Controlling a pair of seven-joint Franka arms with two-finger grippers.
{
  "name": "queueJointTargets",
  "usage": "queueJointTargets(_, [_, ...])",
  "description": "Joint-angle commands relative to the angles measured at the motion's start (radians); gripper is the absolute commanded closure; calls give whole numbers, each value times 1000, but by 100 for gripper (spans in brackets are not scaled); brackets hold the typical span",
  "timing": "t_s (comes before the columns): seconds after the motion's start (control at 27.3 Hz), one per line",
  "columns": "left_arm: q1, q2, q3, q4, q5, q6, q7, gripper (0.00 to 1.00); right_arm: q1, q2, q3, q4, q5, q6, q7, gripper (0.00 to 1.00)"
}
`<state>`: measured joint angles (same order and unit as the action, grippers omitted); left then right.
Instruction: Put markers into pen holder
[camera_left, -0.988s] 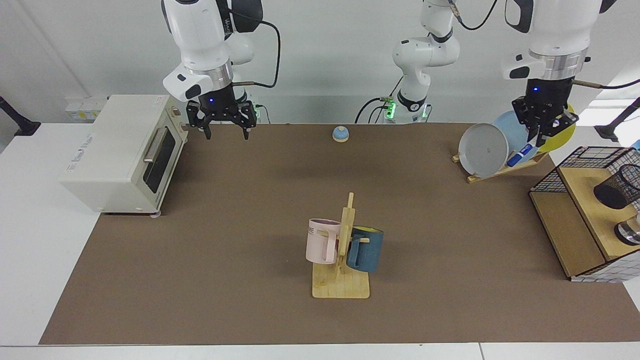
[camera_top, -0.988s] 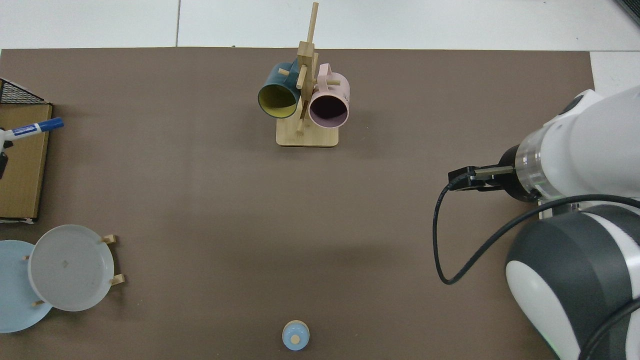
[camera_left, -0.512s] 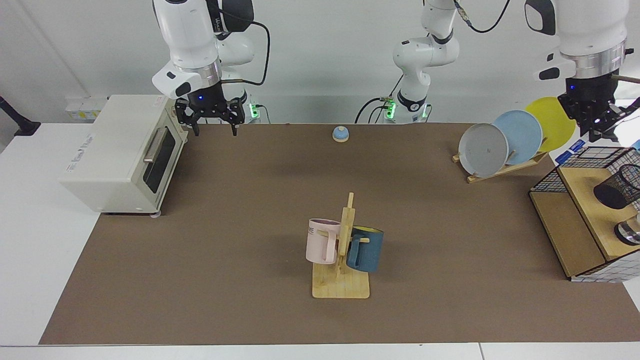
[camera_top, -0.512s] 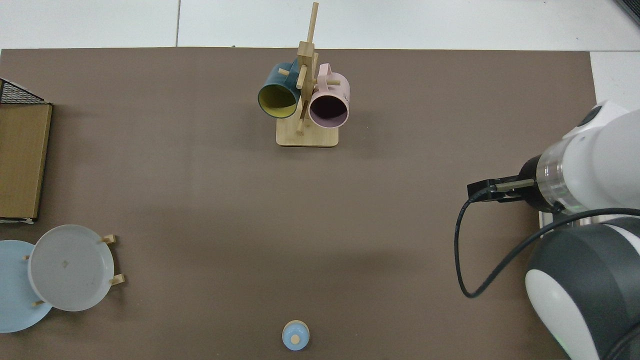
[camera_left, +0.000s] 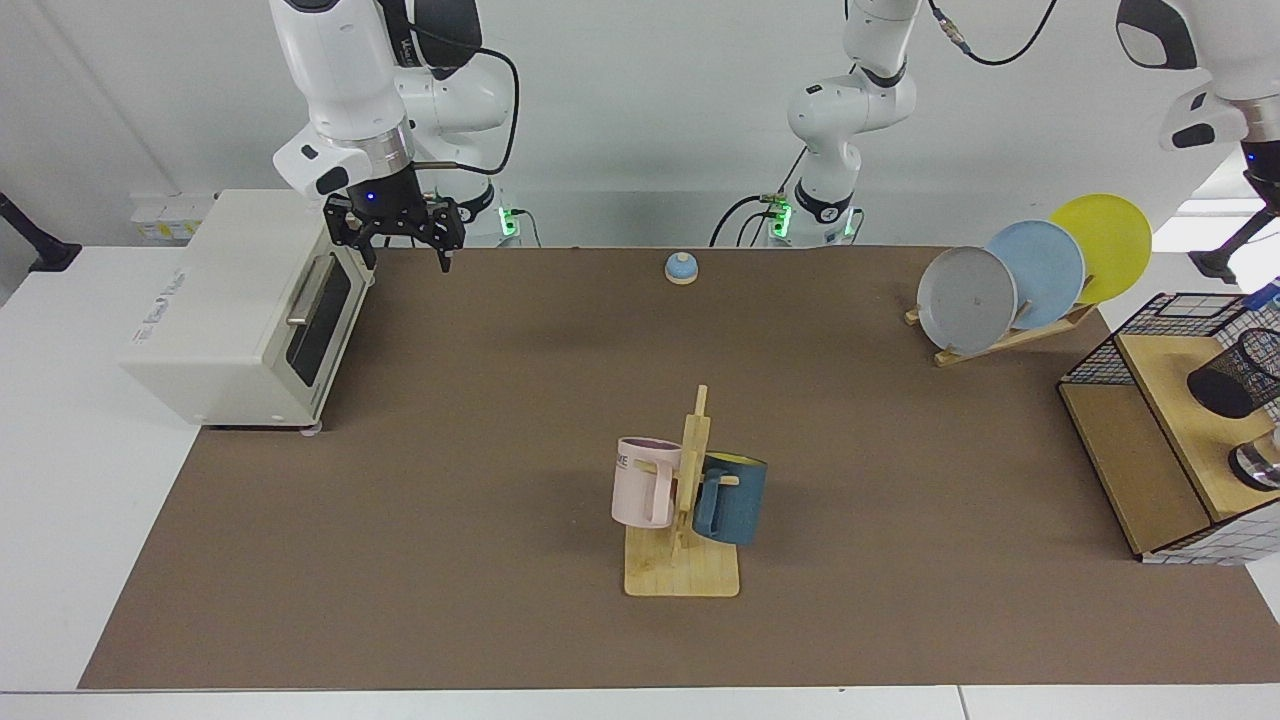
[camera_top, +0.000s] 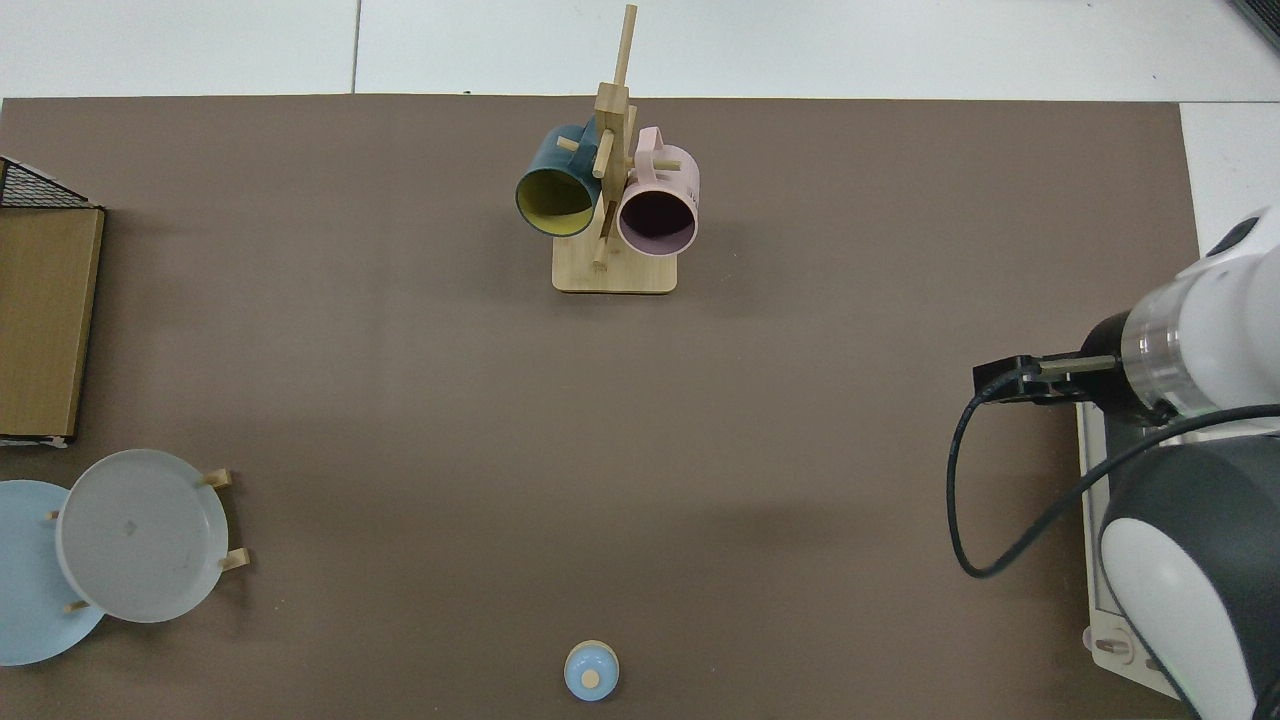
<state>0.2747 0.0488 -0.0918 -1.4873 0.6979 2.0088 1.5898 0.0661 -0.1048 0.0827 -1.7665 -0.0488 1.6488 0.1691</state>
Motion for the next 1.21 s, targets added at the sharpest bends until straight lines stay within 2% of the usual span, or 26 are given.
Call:
queueJointTargets(0.0, [38, 32, -16, 24, 104, 53, 71, 100, -29, -15, 14, -16, 34, -4, -31, 1])
queueJointTargets(0.15, [55, 62, -13, 35, 129, 91, 153, 100, -29, -13, 14, -16, 34, -1, -30, 1])
queueJointTargets(0.33, [90, 149, -14, 113, 130, 114, 240, 100, -29, -13, 14, -16, 34, 6, -30, 1])
queueJointTargets(0.48, [144, 216, -25, 157, 129, 143, 311, 100, -28, -12, 14, -14, 34, 6, -30, 1])
queueJointTargets(0.81, [182, 267, -17, 154, 133, 168, 329, 100, -26, -12, 14, -13, 34, 9, -31, 1])
queueJointTargets(1.17, [186, 310, -17, 142, 186, 174, 320, 100, -28, -10, 14, -11, 34, 9, -30, 1])
